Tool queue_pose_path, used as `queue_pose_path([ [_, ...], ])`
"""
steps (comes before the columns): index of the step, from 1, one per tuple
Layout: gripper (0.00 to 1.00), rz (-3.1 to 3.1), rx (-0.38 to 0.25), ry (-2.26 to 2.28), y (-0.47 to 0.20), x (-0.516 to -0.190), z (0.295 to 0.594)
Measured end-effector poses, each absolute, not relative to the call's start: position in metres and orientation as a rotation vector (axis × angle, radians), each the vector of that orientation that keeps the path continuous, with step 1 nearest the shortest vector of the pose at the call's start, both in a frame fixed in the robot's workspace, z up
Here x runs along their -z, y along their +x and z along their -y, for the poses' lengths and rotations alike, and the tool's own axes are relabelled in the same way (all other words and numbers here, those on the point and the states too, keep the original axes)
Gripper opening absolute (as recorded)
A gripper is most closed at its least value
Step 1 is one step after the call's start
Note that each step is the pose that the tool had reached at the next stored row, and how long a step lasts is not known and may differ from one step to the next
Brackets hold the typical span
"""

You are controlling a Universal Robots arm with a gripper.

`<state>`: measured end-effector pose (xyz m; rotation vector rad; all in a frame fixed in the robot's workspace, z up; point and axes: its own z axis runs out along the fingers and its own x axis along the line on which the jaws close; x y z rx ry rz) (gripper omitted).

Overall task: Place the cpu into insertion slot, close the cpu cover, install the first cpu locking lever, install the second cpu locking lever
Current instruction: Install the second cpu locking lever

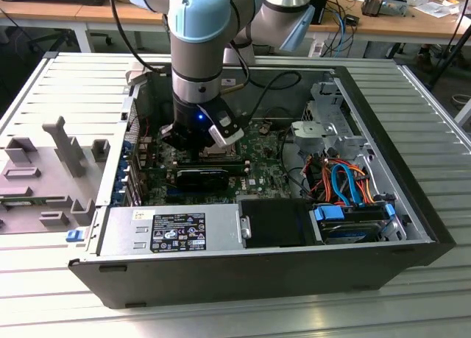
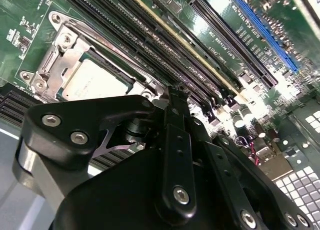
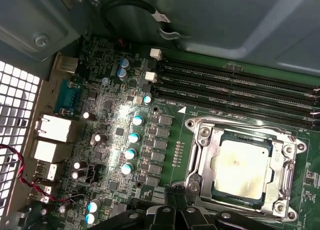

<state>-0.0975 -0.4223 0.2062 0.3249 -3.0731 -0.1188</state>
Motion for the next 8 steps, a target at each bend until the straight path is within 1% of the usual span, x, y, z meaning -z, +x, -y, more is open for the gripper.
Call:
queue_pose_path([
  [8,0.11,3.077,0.119,0.333,-0.1003,-0.2062,0.4222],
])
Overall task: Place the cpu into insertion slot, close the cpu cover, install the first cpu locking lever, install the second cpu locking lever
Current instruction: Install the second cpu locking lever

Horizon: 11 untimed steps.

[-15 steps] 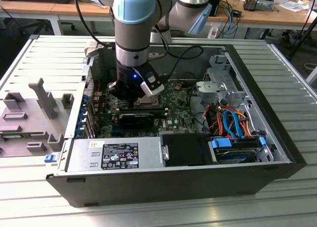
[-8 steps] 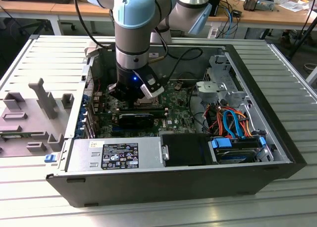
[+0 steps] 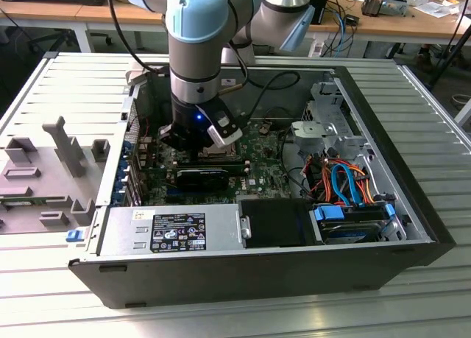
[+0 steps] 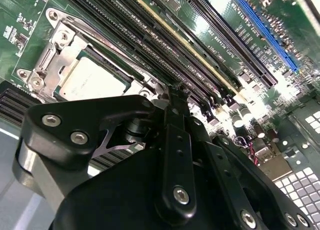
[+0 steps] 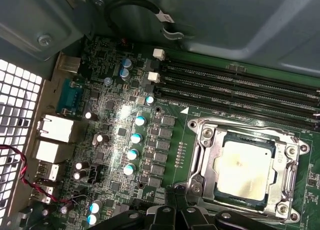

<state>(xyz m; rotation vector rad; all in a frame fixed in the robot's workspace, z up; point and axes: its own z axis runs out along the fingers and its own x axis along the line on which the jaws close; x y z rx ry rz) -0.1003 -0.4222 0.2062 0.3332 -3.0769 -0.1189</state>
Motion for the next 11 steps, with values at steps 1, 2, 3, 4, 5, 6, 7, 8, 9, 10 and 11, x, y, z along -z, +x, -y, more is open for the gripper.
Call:
queue_pose_path([
  [1,0.11,3.077,0.119,0.334,-0.1004,-0.2065,0.4223],
  [2,0.11,3.077,0.119,0.334,-0.1004,-0.2074,0.4223],
  [3,0.11,3.077,0.118,0.334,-0.1004,-0.2096,0.4222],
  [4,0.11,3.077,0.119,0.334,-0.1004,-0.2097,0.4222],
  [5,0.11,3.077,0.119,0.334,-0.1003,-0.2097,0.4222],
  [6,0.11,3.076,0.118,0.333,-0.1000,-0.2095,0.4222],
  [7,0.11,3.075,0.118,0.333,-0.0994,-0.2091,0.4222],
  [8,0.11,3.074,0.119,0.333,-0.0990,-0.2088,0.4222],
  [9,0.11,3.073,0.119,0.333,-0.0985,-0.2085,0.4221],
  [10,0.11,3.072,0.119,0.333,-0.0979,-0.2085,0.4215],
  [11,0.11,3.072,0.119,0.333,-0.0976,-0.2085,0.4205],
])
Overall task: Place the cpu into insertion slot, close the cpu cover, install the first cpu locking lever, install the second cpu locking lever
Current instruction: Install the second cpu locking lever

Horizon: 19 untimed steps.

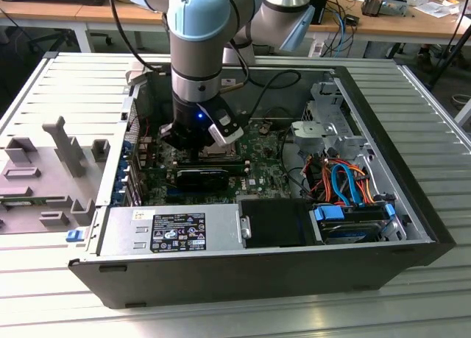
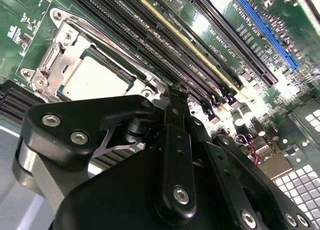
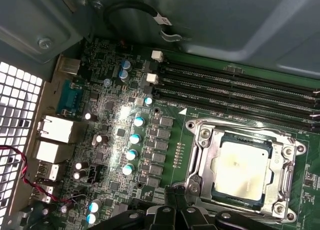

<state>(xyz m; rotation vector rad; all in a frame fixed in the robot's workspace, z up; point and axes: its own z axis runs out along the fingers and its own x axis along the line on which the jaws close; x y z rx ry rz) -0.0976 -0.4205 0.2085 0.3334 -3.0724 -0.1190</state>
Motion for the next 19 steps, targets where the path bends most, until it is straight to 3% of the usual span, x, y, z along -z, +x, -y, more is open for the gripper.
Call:
queue_pose_path([
  [8,0.11,3.072,0.119,0.334,-0.098,-0.210,0.420],
  [19,0.11,3.071,0.119,0.334,-0.095,-0.240,0.420],
])
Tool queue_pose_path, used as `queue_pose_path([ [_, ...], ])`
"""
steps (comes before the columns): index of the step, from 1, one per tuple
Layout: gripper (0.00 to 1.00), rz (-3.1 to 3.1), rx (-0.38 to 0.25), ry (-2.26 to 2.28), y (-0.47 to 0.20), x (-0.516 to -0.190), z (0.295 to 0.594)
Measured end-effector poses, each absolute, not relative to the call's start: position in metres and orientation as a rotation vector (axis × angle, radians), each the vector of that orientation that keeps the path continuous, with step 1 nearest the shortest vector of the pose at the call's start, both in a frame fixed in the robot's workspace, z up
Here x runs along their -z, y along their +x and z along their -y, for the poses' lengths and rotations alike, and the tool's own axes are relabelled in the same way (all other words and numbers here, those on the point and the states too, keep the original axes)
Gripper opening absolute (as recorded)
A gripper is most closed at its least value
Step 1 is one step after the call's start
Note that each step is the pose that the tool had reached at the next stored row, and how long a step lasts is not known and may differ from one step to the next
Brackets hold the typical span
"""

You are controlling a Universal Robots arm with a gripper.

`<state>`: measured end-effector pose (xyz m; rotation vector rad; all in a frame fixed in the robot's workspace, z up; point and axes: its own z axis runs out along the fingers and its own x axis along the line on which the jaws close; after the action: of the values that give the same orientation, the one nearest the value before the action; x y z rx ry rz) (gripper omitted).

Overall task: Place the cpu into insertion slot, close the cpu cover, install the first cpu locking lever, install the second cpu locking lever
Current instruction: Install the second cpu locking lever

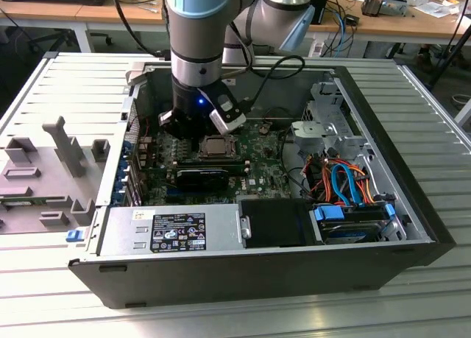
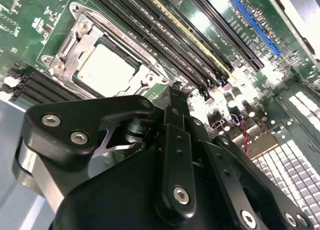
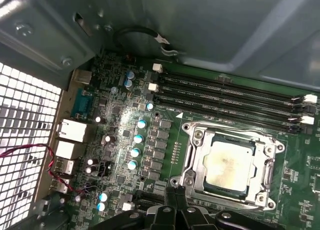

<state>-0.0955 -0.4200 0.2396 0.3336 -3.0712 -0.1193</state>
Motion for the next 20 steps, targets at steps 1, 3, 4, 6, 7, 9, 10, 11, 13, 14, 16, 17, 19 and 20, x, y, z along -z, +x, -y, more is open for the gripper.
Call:
queue_pose_path([
  [1,0.11,3.070,0.119,0.334,-0.094,-0.242,0.420],
  [3,0.11,3.068,0.120,0.333,-0.092,-0.246,0.420],
  [4,0.11,3.067,0.120,0.333,-0.091,-0.248,0.420],
  [6,0.11,3.065,0.120,0.333,-0.089,-0.252,0.420],
  [7,0.11,3.063,0.120,0.332,-0.088,-0.255,0.420],
  [9,0.11,3.061,0.120,0.332,-0.086,-0.261,0.420],
  [10,0.11,3.060,0.121,0.332,-0.085,-0.266,0.420],
  [11,0.11,3.059,0.121,0.332,-0.084,-0.269,0.420],
  [13,0.11,3.054,0.122,0.331,-0.081,-0.271,0.420],
  [14,0.11,3.045,0.123,0.329,-0.078,-0.271,0.420],
  [16,0.11,3.026,0.125,0.326,-0.070,-0.271,0.420],
  [17,0.11,3.016,0.127,0.325,-0.064,-0.270,0.420],
  [19,0.11,3.004,0.128,0.323,-0.055,-0.268,0.420],
  [20,0.11,3.001,0.128,0.322,-0.052,-0.267,0.420],
])
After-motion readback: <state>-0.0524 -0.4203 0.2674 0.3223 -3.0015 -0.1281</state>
